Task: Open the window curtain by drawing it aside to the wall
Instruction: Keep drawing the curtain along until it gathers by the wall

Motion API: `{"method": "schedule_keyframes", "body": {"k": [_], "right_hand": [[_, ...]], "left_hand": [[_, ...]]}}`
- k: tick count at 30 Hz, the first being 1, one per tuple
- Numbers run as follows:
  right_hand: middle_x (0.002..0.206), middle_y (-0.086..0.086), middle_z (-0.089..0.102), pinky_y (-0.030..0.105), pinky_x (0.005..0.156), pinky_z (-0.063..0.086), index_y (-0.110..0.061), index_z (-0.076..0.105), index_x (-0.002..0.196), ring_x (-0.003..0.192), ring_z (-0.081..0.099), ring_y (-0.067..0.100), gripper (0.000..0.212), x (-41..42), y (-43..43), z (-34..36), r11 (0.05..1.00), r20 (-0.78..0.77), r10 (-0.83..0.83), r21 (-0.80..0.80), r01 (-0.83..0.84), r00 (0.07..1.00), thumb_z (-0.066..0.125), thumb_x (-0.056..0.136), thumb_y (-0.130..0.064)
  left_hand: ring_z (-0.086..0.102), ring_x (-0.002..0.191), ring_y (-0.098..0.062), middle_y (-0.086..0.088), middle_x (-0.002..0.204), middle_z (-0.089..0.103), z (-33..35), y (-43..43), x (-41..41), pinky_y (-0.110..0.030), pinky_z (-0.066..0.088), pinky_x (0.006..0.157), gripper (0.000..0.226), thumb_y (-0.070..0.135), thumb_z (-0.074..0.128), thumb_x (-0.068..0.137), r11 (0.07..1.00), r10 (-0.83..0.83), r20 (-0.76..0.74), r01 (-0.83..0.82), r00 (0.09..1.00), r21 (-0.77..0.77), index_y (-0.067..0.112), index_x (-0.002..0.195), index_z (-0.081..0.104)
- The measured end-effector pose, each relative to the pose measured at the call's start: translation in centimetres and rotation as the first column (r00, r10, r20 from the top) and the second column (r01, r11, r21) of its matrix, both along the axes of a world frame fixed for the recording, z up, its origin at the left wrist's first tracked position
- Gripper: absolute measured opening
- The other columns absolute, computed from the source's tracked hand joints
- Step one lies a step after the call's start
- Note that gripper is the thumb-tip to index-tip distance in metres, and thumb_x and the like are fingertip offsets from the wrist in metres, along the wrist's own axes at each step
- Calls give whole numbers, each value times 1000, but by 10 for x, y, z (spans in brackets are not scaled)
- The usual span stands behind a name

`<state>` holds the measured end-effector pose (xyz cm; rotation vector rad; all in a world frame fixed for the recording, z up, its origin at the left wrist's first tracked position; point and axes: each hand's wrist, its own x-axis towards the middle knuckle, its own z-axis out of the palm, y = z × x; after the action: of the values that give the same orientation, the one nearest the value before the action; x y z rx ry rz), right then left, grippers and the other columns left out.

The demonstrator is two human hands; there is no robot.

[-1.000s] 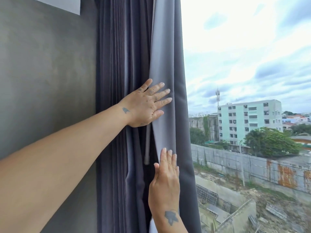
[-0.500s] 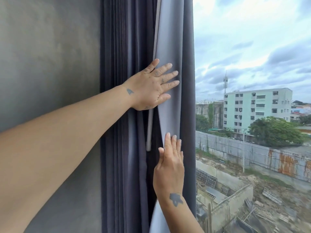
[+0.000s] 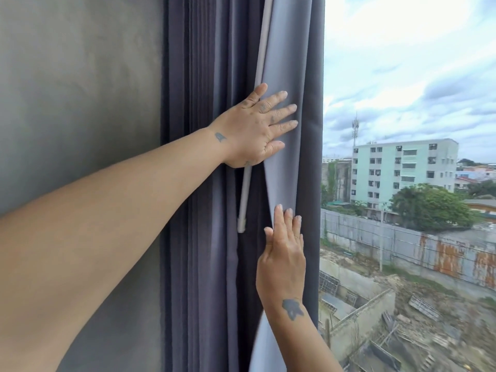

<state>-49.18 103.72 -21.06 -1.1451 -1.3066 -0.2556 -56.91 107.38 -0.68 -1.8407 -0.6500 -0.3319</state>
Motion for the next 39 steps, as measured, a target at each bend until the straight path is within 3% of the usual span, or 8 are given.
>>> {"method": "schedule_keyframes", "body": {"k": [8, 17, 23, 33, 37, 39], "right_hand": [[134, 26, 41, 56, 100, 32, -3, 37, 130, 128, 25, 41, 44, -33, 47, -2, 998, -9, -52, 36, 52, 999, 31, 90, -20], [137, 23, 38, 52, 103, 31, -8, 30, 134, 131, 24, 34, 48, -73, 120, -6, 997, 17, -79, 22, 79, 997, 25, 90, -26], [135, 25, 42, 53, 101, 33, -8, 35, 132, 128, 29, 37, 42, -94, 174, -10, 998, -6, -65, 19, 65, 998, 44, 92, -12], [126, 31, 48, 55, 97, 36, 0, 43, 126, 120, 38, 45, 41, -128, 241, -5, 994, 18, -104, 21, 104, 994, 55, 87, -5], [126, 30, 49, 54, 97, 35, 0, 43, 125, 120, 39, 44, 39, -136, 250, -1, 993, 9, -106, 55, 106, 994, 37, 93, -22], [126, 29, 49, 52, 97, 32, -1, 43, 125, 120, 39, 44, 60, -138, 250, -1, 992, 15, -108, 64, 107, 994, 12, 93, -41]], "left_hand": [[-5, 140, -26, -7, 154, 11, 0, 47, -28, -46, -15, 109, 61, 44, 8, 89, 996, -68, -39, 70, 997, 63, 15, 141, 15], [-6, 140, -23, -5, 154, 11, -4, 119, -65, -41, -18, 107, 60, 44, 8, 88, 988, -111, -24, 113, 994, 108, 16, 141, 14], [-6, 140, -24, -6, 153, 11, -9, 173, -90, -41, -18, 107, 61, 44, 5, 88, 988, -77, -22, 79, 997, 135, 16, 141, 12], [-5, 140, -25, -4, 153, 13, -11, 238, -126, -41, -19, 106, 55, 41, 12, 92, 992, -39, -6, 40, 999, 117, 16, 141, 11], [-4, 140, -25, -4, 153, 15, -7, 248, -134, -40, -19, 107, 56, 40, 11, 92, 993, -53, 21, 51, 998, 108, 16, 141, 12], [-4, 140, -24, -3, 154, 13, -8, 252, -135, -40, -19, 107, 56, 41, 11, 91, 994, -54, 28, 51, 998, 94, 16, 142, 11]]}}
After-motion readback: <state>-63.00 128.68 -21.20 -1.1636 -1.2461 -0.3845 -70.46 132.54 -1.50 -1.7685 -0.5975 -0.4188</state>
